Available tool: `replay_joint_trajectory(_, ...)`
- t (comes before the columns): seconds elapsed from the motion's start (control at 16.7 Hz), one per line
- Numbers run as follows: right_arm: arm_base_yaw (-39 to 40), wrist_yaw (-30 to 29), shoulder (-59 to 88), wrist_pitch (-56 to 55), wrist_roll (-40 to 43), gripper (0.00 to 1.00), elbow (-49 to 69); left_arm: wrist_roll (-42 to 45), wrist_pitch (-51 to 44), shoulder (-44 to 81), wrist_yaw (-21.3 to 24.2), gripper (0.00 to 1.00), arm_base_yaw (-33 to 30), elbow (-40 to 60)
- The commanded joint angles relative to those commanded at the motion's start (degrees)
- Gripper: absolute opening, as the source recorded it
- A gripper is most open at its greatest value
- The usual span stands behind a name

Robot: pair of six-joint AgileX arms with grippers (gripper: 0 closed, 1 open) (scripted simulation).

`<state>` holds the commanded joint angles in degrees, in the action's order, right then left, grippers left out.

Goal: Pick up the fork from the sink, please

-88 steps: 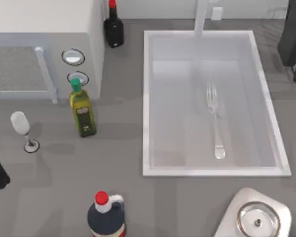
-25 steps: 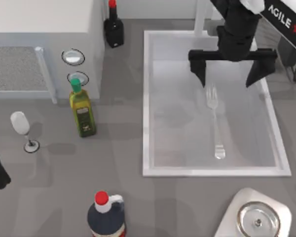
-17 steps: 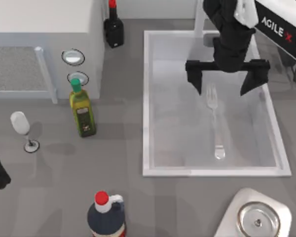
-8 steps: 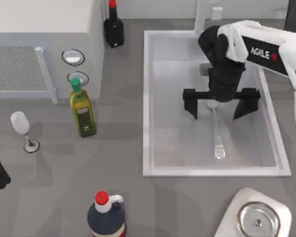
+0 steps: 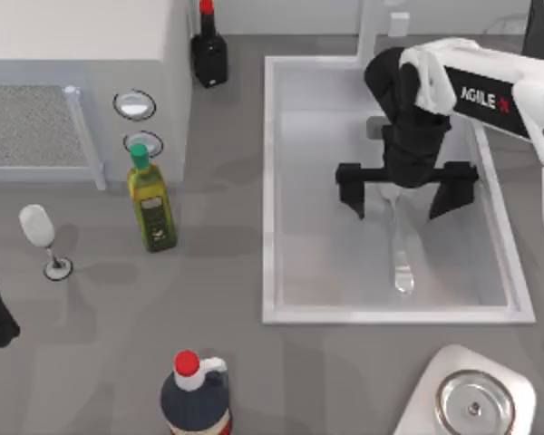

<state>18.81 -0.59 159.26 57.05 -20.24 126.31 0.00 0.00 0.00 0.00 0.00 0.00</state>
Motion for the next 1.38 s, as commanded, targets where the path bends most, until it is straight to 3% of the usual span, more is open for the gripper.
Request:
replay_joint_trajectory(0.6,0.0,0.0,0.0,0.0,0.0,0.02,0.0,0.0,0.0,0.0,0.0,1.0,0.0,0.0)
replay_joint_trajectory(1.38,-0.34,-1.5,-5.66,4.32,-0.1,0.0,3.91,0.0,0.0,0.0,0.0,1.0,0.0,0.0)
